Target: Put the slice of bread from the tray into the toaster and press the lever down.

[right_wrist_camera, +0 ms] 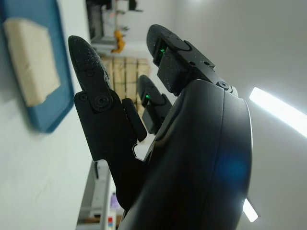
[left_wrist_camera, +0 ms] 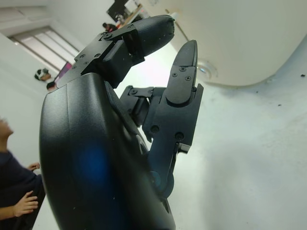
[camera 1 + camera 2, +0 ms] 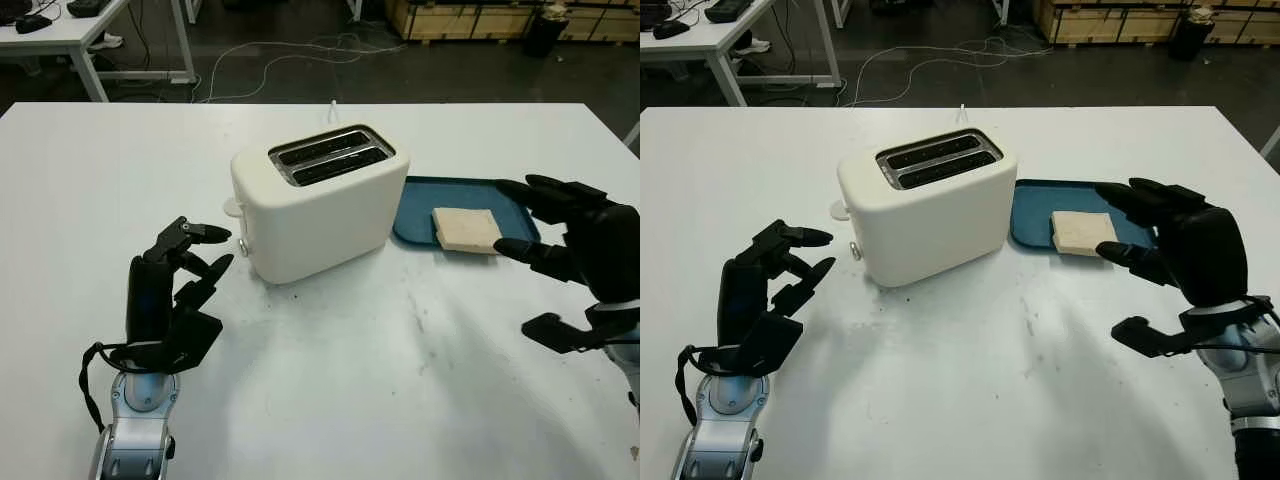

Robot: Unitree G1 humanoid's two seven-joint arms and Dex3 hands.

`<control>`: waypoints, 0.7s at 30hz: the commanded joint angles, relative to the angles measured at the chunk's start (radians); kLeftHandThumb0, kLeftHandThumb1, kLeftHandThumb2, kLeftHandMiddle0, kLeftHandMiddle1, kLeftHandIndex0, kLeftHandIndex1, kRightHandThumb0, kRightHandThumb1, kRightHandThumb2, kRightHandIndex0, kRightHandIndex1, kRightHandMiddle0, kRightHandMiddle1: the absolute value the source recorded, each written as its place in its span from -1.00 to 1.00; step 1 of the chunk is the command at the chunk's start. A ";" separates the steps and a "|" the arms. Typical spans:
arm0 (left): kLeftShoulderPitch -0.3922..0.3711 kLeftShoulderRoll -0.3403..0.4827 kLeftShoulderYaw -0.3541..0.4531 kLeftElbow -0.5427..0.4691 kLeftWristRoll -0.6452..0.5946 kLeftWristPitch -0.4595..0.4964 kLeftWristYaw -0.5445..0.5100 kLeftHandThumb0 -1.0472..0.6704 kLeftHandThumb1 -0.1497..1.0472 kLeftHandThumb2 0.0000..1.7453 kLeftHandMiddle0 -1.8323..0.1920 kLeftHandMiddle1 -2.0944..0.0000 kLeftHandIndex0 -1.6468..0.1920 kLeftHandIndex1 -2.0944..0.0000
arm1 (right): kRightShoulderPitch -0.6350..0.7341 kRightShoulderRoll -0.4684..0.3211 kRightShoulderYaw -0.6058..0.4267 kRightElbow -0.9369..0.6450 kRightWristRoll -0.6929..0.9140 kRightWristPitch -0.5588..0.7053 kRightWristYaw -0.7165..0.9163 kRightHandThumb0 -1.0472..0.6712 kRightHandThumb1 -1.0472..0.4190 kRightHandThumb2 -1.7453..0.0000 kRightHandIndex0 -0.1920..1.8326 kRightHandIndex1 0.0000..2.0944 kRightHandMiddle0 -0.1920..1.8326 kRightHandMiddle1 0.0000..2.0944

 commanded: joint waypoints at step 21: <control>-0.005 0.005 -0.009 0.001 0.005 -0.005 -0.006 -0.08 0.79 -0.82 0.19 -0.54 0.13 0.06 | -0.306 -0.054 0.403 0.588 -0.118 0.134 -0.249 -0.41 -0.59 0.99 -0.31 -0.99 -0.32 -1.00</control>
